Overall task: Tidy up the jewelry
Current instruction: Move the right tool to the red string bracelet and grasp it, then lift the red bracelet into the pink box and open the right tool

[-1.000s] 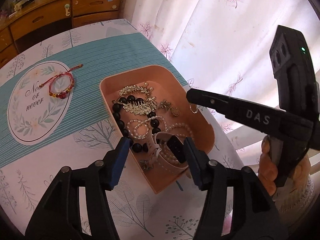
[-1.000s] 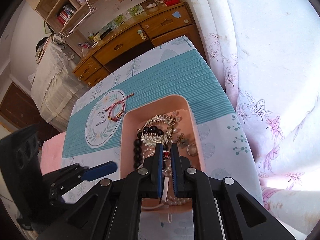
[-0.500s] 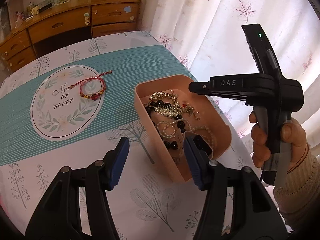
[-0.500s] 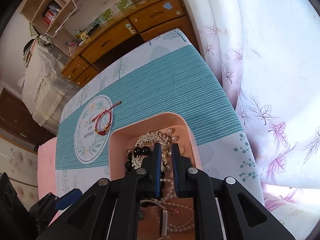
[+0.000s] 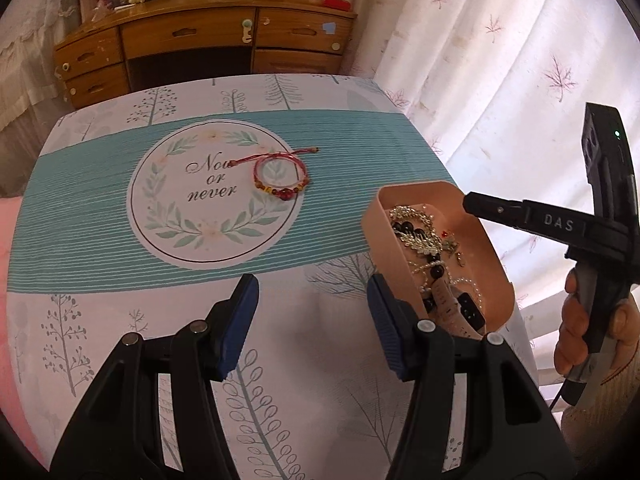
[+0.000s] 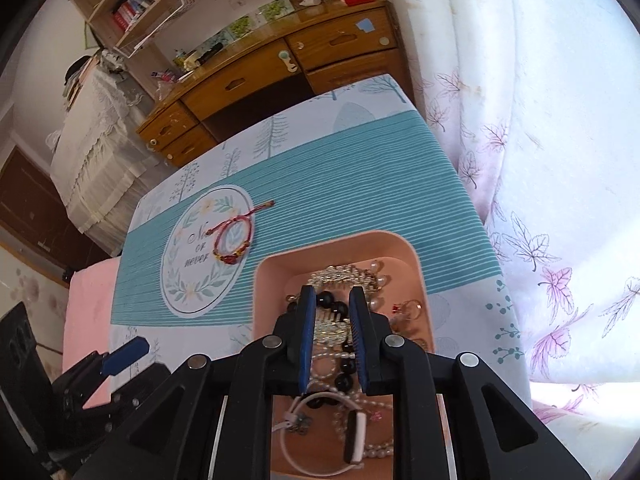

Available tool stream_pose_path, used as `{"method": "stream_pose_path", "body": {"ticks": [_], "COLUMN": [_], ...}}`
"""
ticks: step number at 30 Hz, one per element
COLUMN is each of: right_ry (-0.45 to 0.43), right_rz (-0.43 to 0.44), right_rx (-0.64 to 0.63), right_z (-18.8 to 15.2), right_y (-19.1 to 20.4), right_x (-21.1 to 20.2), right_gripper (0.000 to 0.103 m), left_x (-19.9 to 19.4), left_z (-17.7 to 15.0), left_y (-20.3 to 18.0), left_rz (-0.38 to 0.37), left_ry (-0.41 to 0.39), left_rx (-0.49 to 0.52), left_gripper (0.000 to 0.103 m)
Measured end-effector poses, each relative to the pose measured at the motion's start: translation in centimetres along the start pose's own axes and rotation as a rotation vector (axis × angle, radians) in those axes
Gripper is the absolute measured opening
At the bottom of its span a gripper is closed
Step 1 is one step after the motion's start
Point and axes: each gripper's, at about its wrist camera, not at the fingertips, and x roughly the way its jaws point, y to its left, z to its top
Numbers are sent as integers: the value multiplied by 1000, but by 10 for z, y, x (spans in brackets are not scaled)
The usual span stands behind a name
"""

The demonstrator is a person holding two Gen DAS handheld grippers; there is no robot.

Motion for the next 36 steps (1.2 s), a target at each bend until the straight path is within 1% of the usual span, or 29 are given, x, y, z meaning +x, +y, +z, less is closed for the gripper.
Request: {"method": "stream_pose_path", "body": {"ticks": [6,10,16,18,21,23,26,31,36], "right_ry": [12,27,80,104,152,197,241,277,303], "right_rz": [27,34,56,62,62,52,30,-29,-77], "right_rx": [-68,-110,-123,-123,-115,-99,-77,-61,-55], "right_z": [-3,2,22,32,46,56,66,79,83], "right_y": [31,51,76,85,97,105,110,115,116], "right_x": [0,7,33,46,69,89,114,148,169], "right_gripper": [17,17,17,17,17,17,17,17,17], "left_x": [-7,-12,-14,-11,-5,0,7,17,26], "left_z": [3,10,27,36,48,55,62,67,66], "left_y": [26,39,59,66,76,84,95,105,112], "left_rz": [57,96,149,175,193,196,197,196,182], "left_ry": [-23,-42,-67,-66,-63,-58,-50,-35,-18], "left_rx": [-31,-37,-52,-56,-69,-86,-108,-118,-127], "left_gripper": [54,54,54,54,54,54,54,54,54]}}
